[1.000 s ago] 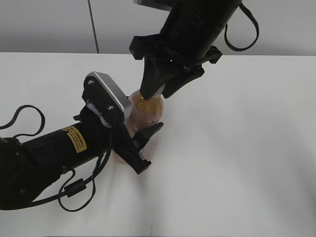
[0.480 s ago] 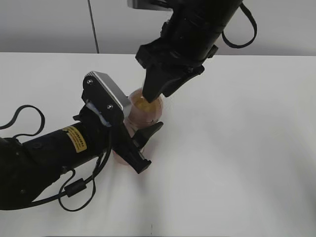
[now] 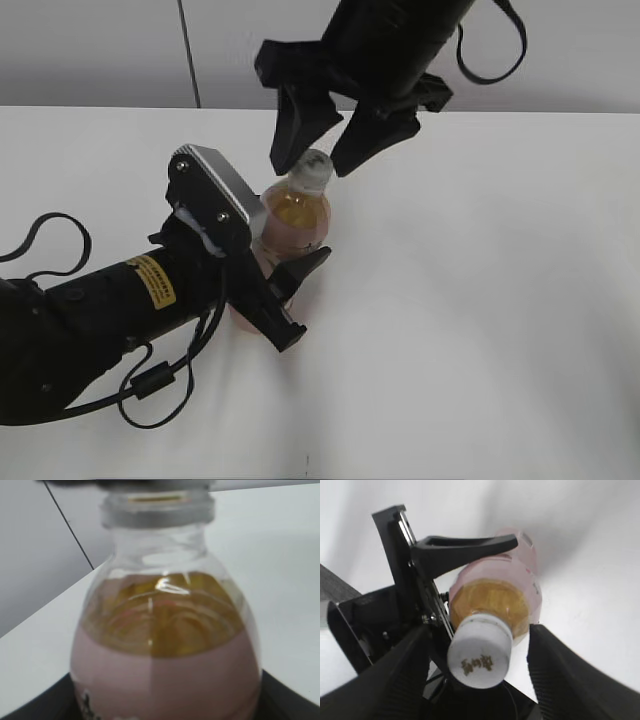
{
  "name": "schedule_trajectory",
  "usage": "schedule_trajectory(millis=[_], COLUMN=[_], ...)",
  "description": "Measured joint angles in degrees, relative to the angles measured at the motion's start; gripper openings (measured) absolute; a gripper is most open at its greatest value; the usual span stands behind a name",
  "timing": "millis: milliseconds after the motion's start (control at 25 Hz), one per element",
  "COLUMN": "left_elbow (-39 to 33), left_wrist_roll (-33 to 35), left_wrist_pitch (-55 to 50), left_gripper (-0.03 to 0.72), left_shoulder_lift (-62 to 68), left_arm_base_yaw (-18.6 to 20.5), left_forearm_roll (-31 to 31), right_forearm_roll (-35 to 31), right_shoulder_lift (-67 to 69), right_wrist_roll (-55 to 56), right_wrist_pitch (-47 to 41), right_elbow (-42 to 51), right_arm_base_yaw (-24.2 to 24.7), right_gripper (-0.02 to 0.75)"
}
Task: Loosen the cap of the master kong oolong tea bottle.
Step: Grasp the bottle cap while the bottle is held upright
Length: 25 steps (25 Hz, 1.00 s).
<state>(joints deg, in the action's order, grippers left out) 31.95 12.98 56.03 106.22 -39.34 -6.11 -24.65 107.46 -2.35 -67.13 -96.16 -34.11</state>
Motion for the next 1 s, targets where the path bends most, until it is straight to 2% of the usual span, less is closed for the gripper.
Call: schedule_trajectory(millis=[280, 520, 800, 1000], left_elbow=[0.0, 0.0, 0.0, 0.0], left_wrist_roll=[0.0, 0.0, 0.0, 0.0], left_wrist_pitch=[0.0, 0.0, 0.0, 0.0], left_gripper=[0.428, 0.428, 0.428, 0.428], left_shoulder_lift=[0.0, 0.0, 0.0, 0.0], left_arm_base_yaw=[0.0, 0.0, 0.0, 0.0], left_forearm_roll=[-0.1, -0.2, -0.2, -0.2], right_forearm_roll=[3.6, 3.6, 2.1, 1.9], right_shoulder_lift=[0.0, 0.9, 1.1, 1.1], right_wrist_roll=[3.5, 3.7, 3.8, 3.8], right_wrist_pitch=[-2.2, -2.5, -2.5, -2.5], right_elbow=[-3.6, -3.6, -3.6, -3.6], right_arm_base_yaw=[0.0, 0.0, 0.0, 0.0], right_gripper=[0.472, 0.47, 0.417, 0.414])
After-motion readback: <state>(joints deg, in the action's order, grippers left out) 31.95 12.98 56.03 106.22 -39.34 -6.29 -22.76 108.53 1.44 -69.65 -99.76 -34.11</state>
